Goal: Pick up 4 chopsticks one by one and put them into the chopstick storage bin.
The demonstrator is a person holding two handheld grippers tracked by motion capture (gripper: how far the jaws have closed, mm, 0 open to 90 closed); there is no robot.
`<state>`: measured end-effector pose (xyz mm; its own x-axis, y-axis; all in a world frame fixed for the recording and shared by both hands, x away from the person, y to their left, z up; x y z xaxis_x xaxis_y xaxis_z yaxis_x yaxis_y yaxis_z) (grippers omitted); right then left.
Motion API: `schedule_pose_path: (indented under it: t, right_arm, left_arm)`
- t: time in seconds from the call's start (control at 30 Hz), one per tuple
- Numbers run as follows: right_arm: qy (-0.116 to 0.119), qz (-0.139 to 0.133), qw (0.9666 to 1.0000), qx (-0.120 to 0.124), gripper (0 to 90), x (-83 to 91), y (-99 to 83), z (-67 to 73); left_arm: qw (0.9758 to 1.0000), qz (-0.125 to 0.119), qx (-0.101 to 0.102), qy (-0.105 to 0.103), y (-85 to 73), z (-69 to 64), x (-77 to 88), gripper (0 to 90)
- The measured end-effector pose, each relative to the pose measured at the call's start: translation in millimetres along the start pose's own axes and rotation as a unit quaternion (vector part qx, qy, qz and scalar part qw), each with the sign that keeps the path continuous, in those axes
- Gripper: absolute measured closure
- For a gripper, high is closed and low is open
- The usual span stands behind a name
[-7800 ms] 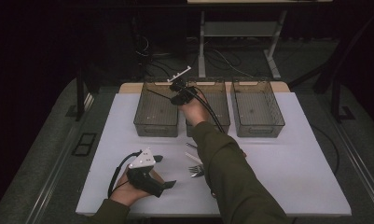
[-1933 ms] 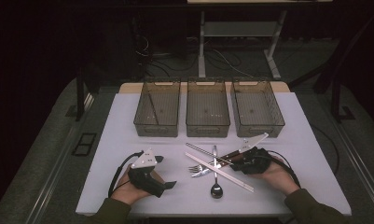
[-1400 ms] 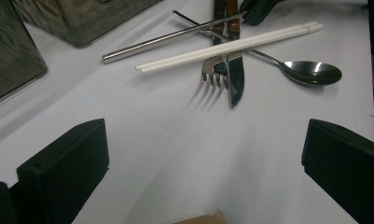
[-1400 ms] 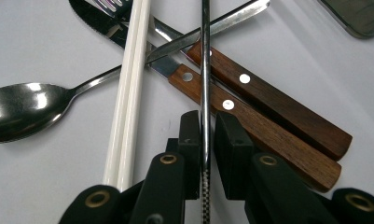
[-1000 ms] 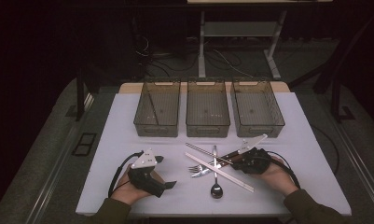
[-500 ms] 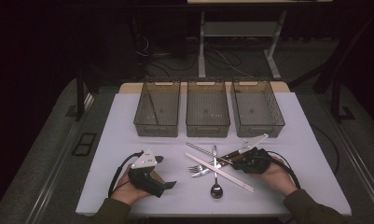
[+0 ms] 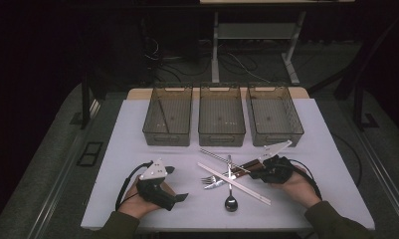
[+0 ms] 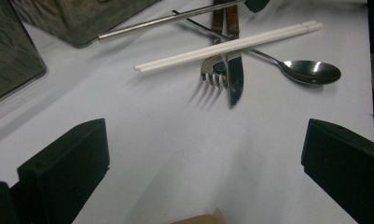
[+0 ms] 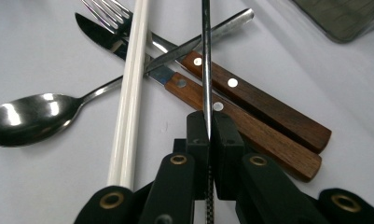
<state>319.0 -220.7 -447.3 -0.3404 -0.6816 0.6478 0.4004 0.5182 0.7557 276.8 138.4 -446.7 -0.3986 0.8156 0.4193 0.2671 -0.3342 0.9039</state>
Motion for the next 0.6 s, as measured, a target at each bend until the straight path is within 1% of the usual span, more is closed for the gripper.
schedule_pose_path:
  t: [0.27,0.43,0.6]
  right_arm:
    - [0.001,-0.020,0.9998,-0.008,86.7,10.0,3.4,-2.7]
    - [0.004,-0.029,0.9995,-0.015,86.6,13.8,5.4,-2.7]
    - [0.004,-0.039,0.9991,-0.014,86.7,19.2,9.3,-3.8]
  left_arm:
    - [1.0000,0.000,0.000,0.000,-0.1,0.3,-0.2,0.0]
    - [1.0000,0.000,0.000,0.000,-0.1,0.2,-0.2,0.0]
    - [1.0000,0.001,0.001,0.001,-0.4,0.1,-0.3,0.0]
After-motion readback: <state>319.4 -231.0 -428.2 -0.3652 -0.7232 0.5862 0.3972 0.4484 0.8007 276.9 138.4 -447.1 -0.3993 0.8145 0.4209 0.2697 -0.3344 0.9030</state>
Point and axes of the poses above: each handheld gripper's, and its own axes: x roughly backward along the jaws, y roughly out of its top, z roughly to its left, the point moved 2 cm from there along -x, roughly forward along the jaws, and after that the axes turned 10 degrees about -z, right-handed, at the moved point
